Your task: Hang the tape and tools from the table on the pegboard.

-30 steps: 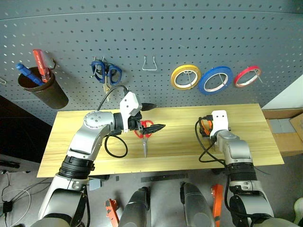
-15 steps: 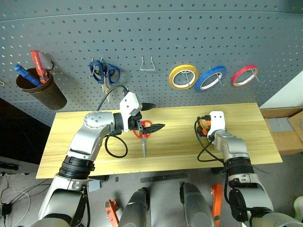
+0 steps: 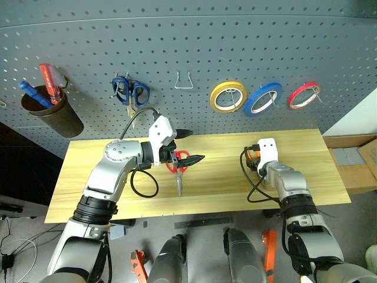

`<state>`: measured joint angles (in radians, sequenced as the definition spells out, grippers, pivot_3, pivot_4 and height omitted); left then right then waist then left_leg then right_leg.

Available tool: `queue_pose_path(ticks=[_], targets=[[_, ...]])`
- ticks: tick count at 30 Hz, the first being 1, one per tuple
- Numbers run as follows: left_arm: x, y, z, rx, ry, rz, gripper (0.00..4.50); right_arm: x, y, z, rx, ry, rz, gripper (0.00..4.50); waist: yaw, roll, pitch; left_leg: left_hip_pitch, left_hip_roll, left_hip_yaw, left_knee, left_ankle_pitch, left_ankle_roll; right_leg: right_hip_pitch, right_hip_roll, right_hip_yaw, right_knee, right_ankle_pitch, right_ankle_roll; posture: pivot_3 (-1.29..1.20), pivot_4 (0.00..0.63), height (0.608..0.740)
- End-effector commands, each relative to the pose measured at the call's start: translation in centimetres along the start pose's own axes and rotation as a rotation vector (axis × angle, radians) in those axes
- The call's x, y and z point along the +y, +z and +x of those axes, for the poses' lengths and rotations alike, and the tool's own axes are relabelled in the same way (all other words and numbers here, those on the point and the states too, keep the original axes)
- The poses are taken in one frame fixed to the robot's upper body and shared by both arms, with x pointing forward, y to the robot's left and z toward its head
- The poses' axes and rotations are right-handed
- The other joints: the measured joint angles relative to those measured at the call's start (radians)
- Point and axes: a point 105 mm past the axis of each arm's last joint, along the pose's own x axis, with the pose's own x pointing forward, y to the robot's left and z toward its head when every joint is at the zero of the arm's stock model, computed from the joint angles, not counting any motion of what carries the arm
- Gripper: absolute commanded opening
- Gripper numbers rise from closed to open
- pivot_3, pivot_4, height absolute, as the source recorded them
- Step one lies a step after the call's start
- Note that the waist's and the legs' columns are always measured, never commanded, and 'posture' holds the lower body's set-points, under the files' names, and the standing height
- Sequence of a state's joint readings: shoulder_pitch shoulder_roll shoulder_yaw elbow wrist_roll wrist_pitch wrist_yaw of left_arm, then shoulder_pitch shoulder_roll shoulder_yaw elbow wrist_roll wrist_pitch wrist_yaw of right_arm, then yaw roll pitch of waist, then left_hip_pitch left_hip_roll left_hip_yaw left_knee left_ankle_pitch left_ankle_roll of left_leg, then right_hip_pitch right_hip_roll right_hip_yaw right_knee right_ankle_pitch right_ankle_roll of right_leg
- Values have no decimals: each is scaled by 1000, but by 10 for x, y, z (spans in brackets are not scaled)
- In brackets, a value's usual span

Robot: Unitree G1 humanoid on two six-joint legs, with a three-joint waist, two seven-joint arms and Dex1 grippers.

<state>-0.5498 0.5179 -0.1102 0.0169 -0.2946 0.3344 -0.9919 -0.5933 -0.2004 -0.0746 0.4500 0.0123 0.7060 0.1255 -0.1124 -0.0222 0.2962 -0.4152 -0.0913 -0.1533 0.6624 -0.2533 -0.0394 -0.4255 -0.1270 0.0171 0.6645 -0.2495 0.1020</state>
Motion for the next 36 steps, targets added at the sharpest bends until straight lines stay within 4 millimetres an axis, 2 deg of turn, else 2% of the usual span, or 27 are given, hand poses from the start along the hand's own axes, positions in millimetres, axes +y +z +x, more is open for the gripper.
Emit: queue_pose_path(ticks=[1,3,6,11,14,16,18,21,23,27,30,33,36], targets=[[3,16,-7,-83,41,16,4500,-6,7,-8,-52,-50,-51,2531,0,0,0,0,0,0,0,0,0,0,0,0,0,0,0,-145,257,740],[5,16,-13,-96,78,-1,4500,-1,22,-20,-128,-48,-55,2531,0,0,0,0,0,0,0,0,0,0,0,0,0,0,0,-140,256,740],[10,19,-27,-150,151,-3,4500,16,41,-52,-266,-1,-61,2531,0,0,0,-1,0,-2,-1,0,0,-2,0,1,0,0,0,-133,255,740],[6,14,-44,-147,189,-66,4500,51,46,-106,-400,78,-77,2531,0,1,-1,-2,1,-3,-1,0,-1,-6,0,3,1,0,0,-128,258,740],[2,12,-58,-162,184,-103,4500,96,72,-146,-599,217,-34,2530,-1,1,-1,-2,1,-4,-1,0,0,-6,0,3,1,0,0,-128,259,740],[-3,13,-65,-178,160,-133,4500,117,85,-163,-681,300,-30,2530,-1,1,-1,-1,3,-3,-1,0,0,-7,0,4,3,1,-1,-126,259,740],[-5,13,-68,-182,155,-148,4500,129,92,-171,-719,349,-40,2530,3,1,-2,-1,8,-2,0,-1,0,-8,2,3,5,1,-2,-116,256,740],[-1,16,-82,-196,193,-154,4500,143,122,-183,-848,414,-82,2530,10,-1,-3,-1,12,-1,0,0,0,-9,4,2,7,2,-3,-105,251,740],[3,17,-89,-192,224,-150,4500,145,139,-187,-901,432,-89,2530,15,-1,-3,-1,13,0,0,0,-2,-11,5,2,9,3,-5,-87,245,740],[11,26,-104,-222,286,-143,4500,148,188,-192,-1035,443,-103,2530,24,-2,-3,-1,15,0,-1,3,-5,-13,7,1,12,5,-8,-55,231,740],[15,30,-110,-235,309,-142,4500,155,211,-195,-1097,462,-98,2530,27,-2,-4,-1,15,2,-1,4,-8,-15,8,0,14,5,-9,-41,227,740],[20,36,-116,-258,355,-130,4500,176,241,-200,-1162,503,-86,2530,24,-2,-4,-1,15,5,-2,6,-11,-16,9,0,14,6,-11,-19,221,740],[23,43,-118,-303,386,-143,4500,190,255,-202,-1194,529,-86,2530,25,-3,-5,-1,16,7,-2,6,-12,-18,9,0,14,7,-11,-4,218,740]])
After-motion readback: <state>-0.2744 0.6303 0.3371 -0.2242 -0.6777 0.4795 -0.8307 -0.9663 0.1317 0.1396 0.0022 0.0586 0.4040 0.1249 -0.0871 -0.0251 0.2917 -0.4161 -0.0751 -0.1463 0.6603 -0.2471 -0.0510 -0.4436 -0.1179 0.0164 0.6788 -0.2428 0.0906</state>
